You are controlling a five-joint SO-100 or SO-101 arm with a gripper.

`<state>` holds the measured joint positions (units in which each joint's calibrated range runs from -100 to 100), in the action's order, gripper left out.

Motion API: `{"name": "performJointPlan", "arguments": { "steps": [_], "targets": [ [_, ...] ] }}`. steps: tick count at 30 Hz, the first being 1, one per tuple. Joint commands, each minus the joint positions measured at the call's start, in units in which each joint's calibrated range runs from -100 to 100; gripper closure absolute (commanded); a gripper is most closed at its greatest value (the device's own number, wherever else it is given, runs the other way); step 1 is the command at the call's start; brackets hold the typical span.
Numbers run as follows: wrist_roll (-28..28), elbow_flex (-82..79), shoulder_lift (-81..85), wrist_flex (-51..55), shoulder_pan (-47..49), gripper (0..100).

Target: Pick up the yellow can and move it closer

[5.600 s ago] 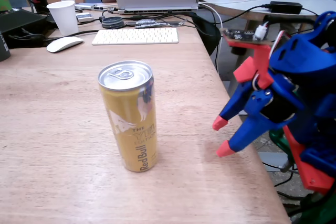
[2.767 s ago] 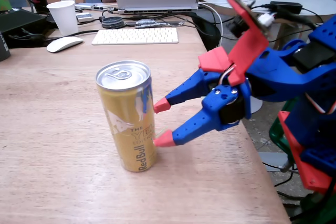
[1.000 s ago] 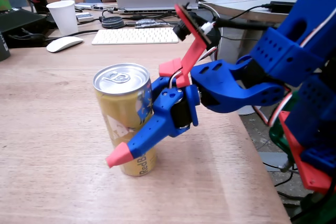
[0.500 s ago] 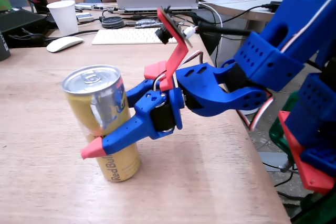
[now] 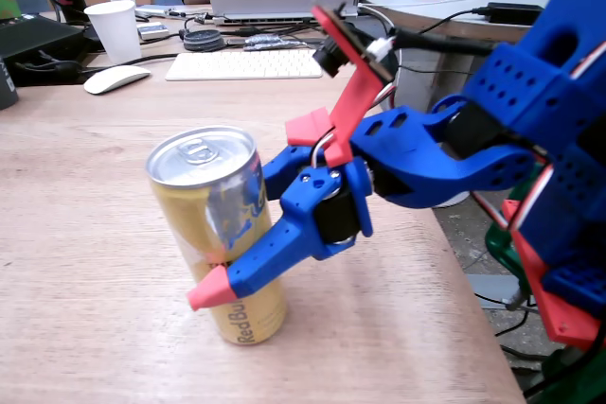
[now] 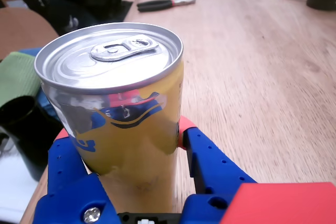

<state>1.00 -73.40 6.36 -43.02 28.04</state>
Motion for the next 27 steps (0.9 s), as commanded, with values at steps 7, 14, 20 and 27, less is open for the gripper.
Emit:
{"name": "performJointPlan", "arguments": {
  "steps": [7, 14, 20, 27],
  "targets": [
    [0.2, -0.17, 30.95, 23.15, -1.98, 72],
    [-3.57, -0.27, 50.25, 44.42, -2.15, 72],
    [-3.57, -1.97, 61.48, 55.09, -9.6, 72],
    [-3.57, -11.12, 74.95, 58.29, -12.98, 72]
  ]
}}
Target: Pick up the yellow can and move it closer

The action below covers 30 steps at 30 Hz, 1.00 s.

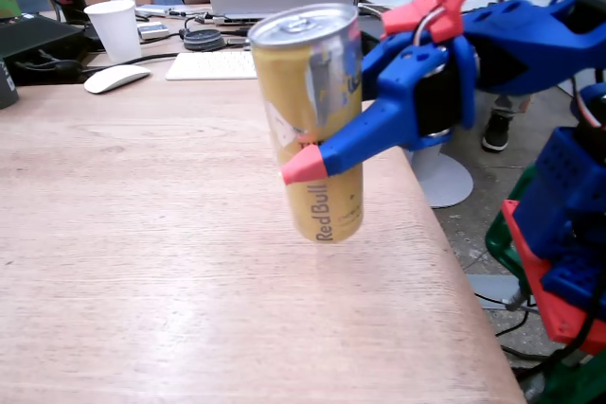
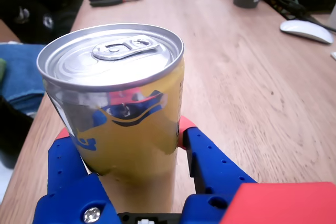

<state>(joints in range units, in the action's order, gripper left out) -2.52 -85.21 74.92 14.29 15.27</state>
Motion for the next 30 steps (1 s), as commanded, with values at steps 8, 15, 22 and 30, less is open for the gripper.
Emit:
{"name": "performJointPlan", "arguments": {
  "steps": [8, 15, 22, 30],
  "targets": [
    [0.59, -3.08, 20.79, 17.57, 1.82, 72],
    [0.68, -4.69, 22.33, 21.1, 2.16, 72],
    [0.73, -8.46, 22.33, 21.02, 5.21, 72],
    [0.68, -6.58, 22.25, 20.28, 5.21, 72]
  ]
}}
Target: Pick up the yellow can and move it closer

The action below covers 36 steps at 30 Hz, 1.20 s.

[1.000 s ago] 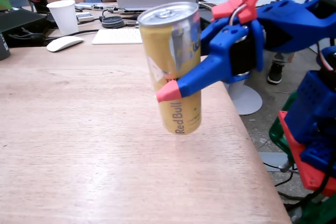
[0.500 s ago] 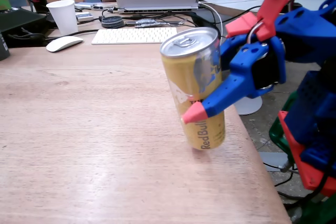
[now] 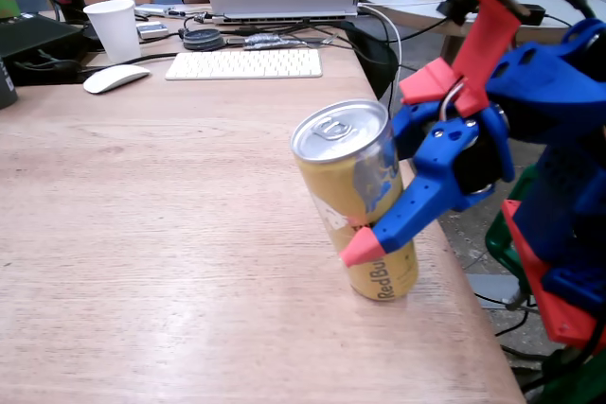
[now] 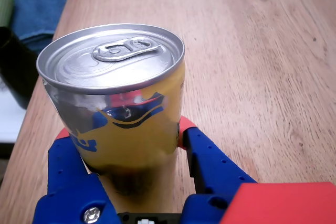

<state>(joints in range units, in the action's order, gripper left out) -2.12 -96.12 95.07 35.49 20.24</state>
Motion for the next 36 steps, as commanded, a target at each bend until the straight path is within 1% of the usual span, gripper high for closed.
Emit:
{"name": "performJointPlan", "arguments": {
  "steps": [1, 9, 25, 31, 36],
  "targets": [
    [0.29, 5.28, 2.1, -0.43, 0.23, 72],
    [0.24, 4.71, 2.18, -0.84, -1.46, 72],
    [0.24, 4.33, 2.18, -0.35, -1.46, 72],
    [-0.29, -1.99, 2.18, -1.17, -1.63, 72],
    [-0.34, -1.42, 2.18, -1.25, -1.63, 72]
  ]
}}
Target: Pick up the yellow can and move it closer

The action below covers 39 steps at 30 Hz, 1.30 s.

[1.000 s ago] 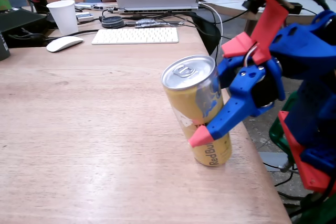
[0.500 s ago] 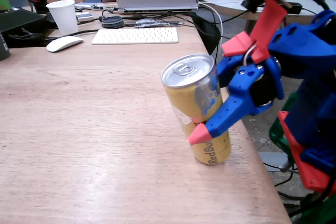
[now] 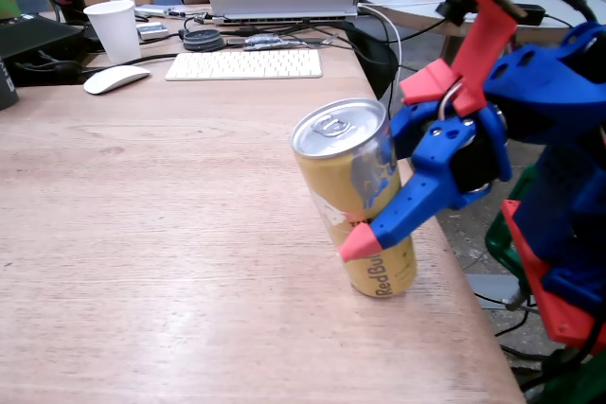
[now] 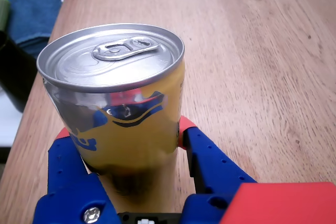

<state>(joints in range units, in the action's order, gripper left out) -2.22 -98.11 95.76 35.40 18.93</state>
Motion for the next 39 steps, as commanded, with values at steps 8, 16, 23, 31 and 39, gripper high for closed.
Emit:
{"name": "performJointPlan", "arguments": {
  "steps": [8, 16, 23, 31, 39],
  "targets": [
    [-0.24, 1.13, 1.49, -1.25, -0.32, 72],
    [-0.24, 1.13, 1.49, -1.25, 0.53, 72],
    [-0.24, -0.01, 1.49, -1.25, 1.04, 72],
    [-0.24, -0.19, 1.49, -0.26, 1.04, 72],
    [0.29, -1.33, 0.72, -0.02, 1.21, 72]
  ]
}}
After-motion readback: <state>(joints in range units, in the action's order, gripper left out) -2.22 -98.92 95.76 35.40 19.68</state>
